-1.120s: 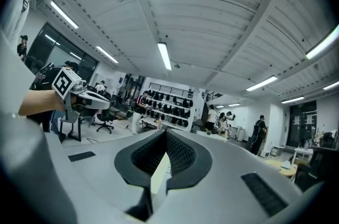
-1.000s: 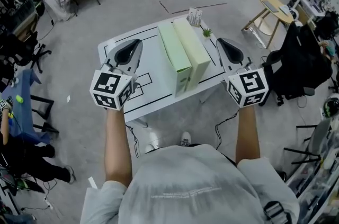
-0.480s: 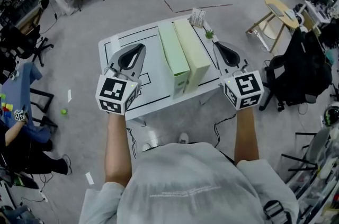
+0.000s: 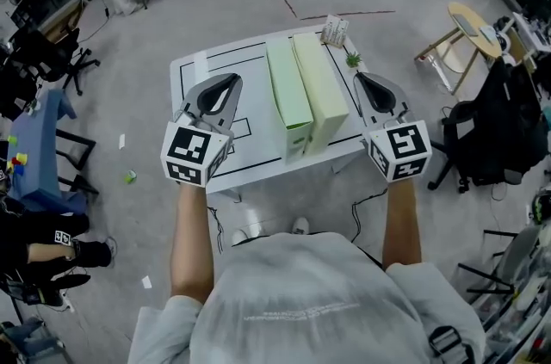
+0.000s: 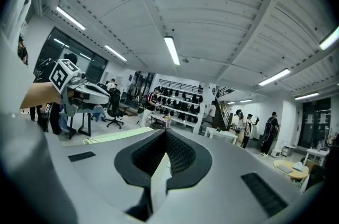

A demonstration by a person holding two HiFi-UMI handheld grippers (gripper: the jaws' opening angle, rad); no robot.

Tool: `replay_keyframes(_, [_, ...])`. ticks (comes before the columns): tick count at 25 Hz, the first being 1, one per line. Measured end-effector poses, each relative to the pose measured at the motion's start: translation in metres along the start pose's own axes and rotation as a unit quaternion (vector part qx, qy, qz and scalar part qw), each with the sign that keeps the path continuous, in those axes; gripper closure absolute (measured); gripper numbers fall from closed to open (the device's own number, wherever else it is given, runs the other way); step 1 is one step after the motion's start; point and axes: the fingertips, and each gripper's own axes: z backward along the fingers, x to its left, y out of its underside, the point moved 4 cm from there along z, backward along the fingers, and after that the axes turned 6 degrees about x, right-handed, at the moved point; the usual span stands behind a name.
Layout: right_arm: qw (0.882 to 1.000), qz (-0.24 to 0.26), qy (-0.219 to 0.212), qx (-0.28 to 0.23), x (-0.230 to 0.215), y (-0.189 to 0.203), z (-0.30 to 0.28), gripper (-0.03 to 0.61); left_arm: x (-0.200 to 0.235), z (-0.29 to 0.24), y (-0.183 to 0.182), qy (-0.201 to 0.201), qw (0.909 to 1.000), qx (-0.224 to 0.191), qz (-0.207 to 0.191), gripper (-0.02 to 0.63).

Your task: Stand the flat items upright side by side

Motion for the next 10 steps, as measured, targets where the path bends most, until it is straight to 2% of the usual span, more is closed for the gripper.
replay_keyframes(10, [1.000, 0.001, -0.008, 0.004, -0.018, 0.013, -0.013, 0.551, 0.002, -0.013, 0.004, -0.024, 0.9996, 0.016, 0.003, 0.586])
